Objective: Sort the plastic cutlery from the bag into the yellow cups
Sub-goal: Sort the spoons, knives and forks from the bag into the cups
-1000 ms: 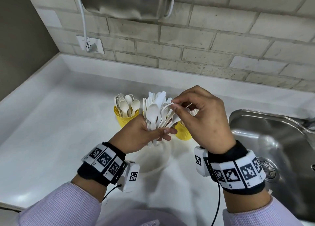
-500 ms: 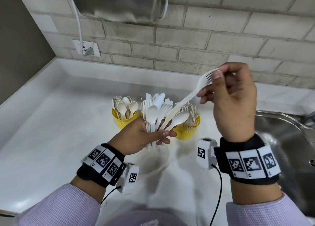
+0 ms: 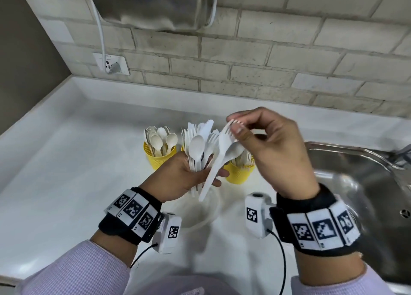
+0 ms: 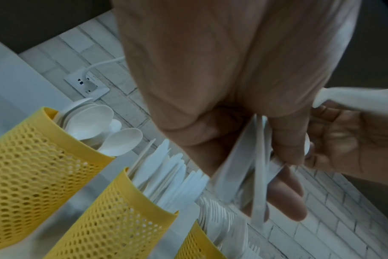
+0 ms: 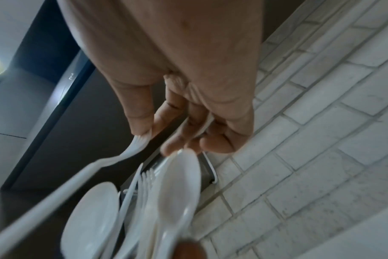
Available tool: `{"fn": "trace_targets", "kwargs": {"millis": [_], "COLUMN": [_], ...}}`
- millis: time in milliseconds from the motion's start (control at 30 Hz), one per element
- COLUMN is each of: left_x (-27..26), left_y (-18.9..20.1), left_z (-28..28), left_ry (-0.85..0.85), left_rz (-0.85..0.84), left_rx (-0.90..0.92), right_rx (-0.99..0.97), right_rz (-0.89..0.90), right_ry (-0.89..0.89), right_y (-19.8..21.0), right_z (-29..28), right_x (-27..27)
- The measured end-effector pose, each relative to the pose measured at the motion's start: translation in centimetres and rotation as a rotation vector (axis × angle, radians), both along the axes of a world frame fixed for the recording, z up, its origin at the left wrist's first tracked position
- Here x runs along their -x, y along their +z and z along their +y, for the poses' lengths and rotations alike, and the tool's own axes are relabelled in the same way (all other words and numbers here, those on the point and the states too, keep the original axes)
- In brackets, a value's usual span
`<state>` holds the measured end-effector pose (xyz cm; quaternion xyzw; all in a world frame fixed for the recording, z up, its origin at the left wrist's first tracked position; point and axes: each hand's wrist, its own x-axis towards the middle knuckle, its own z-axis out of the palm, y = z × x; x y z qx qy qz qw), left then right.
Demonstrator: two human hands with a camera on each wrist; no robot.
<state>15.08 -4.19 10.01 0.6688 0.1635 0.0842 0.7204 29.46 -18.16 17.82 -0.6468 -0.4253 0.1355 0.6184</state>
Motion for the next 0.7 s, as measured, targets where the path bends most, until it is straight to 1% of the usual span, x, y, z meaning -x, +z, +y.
{"fn": "trace_targets", "kwargs": {"millis": [100,267,367,500,600,700], "left_x": [0.0,0.2,0.1,0.1,0.2,0.3], "left_y": [0.1,0.4,0.7,0.9,0.6,0.2], "left_z": [0.0,0.0,-0.1,-0.2,-0.2,-0.2], "left_ry": [0.006,-0.004,0.001,-0.010,-0.030,-0.024], "left_rz": [0.003,0.015,0.021,0.017,0.040,0.053], "left_rx": [-0.006,-0.065,-0.098,-0.111,-0.137,-0.127], "right_rx": [0.081,0.102,0.131,0.050,-0.048,-0.175], "right_rz": [-0.088,-0.129,-0.209,-0.226,-0.130,-0.059], "right_ry": [-0.063,-0.080,-0.104,-0.136,-0.160,-0.221], "right_y": [-1.3,-2.1,-2.6,-3.0,-2.6,-1.9], "right_z": [0.8,1.6,1.8,1.9,1.8,1.6], "right_x": [0.6,1.1,1.4,1.2,0.7,-0.3]}}
